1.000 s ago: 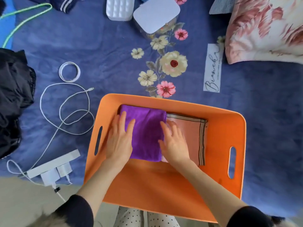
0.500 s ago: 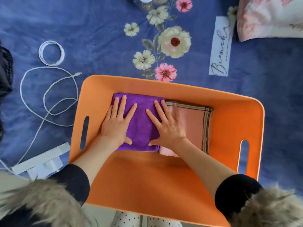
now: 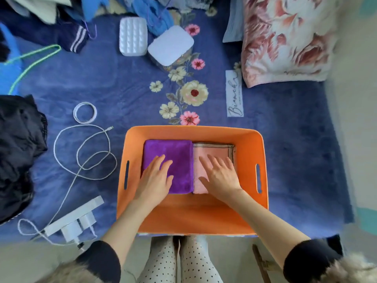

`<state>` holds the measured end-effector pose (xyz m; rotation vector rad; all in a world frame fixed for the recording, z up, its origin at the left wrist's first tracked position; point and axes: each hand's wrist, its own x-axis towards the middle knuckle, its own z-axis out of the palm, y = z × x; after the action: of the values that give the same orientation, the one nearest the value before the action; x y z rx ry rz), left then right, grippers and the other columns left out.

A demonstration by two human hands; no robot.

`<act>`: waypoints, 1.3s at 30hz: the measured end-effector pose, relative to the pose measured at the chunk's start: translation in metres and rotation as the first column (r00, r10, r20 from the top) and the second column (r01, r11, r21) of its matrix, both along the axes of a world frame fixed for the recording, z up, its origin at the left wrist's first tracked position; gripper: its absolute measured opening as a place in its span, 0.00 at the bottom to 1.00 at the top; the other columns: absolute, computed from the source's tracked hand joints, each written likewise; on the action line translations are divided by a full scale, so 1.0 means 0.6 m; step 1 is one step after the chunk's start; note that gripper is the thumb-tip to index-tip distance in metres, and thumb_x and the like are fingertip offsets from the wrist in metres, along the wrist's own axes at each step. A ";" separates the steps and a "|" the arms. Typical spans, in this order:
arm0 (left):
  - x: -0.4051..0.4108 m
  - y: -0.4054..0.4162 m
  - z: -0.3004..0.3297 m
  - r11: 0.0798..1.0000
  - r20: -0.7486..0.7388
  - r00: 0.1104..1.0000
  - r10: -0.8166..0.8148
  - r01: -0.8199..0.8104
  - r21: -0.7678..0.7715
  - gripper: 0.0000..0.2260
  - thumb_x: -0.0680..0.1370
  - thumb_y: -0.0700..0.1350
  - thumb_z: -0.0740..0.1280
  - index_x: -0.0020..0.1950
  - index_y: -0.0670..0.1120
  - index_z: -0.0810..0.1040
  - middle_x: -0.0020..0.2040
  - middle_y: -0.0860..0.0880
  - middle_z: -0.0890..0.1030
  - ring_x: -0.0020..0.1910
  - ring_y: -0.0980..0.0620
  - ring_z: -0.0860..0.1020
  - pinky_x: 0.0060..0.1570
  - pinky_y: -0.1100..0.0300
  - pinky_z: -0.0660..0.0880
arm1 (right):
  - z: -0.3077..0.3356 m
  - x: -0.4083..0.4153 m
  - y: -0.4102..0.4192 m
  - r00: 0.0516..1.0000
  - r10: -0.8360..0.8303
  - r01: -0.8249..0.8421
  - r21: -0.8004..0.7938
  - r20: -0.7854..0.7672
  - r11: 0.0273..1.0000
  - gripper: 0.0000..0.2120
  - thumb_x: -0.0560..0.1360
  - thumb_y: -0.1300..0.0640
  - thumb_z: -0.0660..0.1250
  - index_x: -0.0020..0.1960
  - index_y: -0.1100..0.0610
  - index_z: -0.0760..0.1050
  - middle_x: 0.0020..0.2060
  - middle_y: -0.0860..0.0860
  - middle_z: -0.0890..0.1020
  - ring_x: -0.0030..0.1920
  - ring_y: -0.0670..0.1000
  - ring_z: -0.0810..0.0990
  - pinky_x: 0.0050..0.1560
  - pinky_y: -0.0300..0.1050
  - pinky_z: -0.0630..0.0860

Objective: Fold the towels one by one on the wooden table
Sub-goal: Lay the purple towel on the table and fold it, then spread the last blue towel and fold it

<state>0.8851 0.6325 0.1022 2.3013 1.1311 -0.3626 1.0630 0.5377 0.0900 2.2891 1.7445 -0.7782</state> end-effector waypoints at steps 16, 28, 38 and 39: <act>0.109 -0.105 0.293 0.850 0.511 0.723 -0.466 0.526 0.031 0.15 0.80 0.43 0.60 0.66 0.46 0.72 0.64 0.50 0.74 0.65 0.52 0.71 0.66 0.61 0.62 | 0.341 -0.065 -0.270 0.510 -0.858 0.768 0.418 0.058 0.485 0.28 0.79 0.44 0.56 0.75 0.49 0.54 0.69 0.47 0.67 0.64 0.52 0.70 0.60 0.47 0.67; 0.081 -0.363 0.407 0.361 0.601 0.186 -0.777 0.914 0.184 0.16 0.79 0.42 0.61 0.67 0.46 0.72 0.63 0.49 0.75 0.62 0.50 0.74 0.60 0.56 0.70 | 0.437 -0.370 -0.547 -0.162 -0.984 0.834 0.523 -0.073 -0.176 0.26 0.79 0.48 0.57 0.74 0.51 0.57 0.68 0.49 0.69 0.66 0.51 0.69 0.63 0.48 0.68; -0.160 -0.624 0.424 -0.222 0.557 -0.328 -0.763 0.942 0.250 0.16 0.80 0.49 0.58 0.69 0.56 0.67 0.64 0.55 0.72 0.60 0.53 0.73 0.55 0.60 0.70 | 0.451 -0.781 -0.690 -0.640 -0.757 0.585 0.552 -0.134 -0.593 0.25 0.79 0.46 0.56 0.74 0.49 0.57 0.71 0.46 0.66 0.70 0.48 0.65 0.66 0.47 0.64; -0.198 -0.643 0.423 -0.278 0.553 -0.369 -0.747 0.929 0.244 0.16 0.80 0.50 0.58 0.69 0.57 0.66 0.64 0.55 0.71 0.60 0.53 0.73 0.54 0.61 0.69 | 0.451 -0.832 -0.694 -0.681 -0.719 0.551 0.551 -0.139 -0.627 0.25 0.79 0.46 0.56 0.74 0.49 0.57 0.71 0.46 0.66 0.70 0.48 0.65 0.66 0.46 0.64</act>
<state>0.7665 0.2468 0.3559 2.0662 -1.4329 -0.3285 0.5641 0.1211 0.3604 3.1270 -1.5916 0.4398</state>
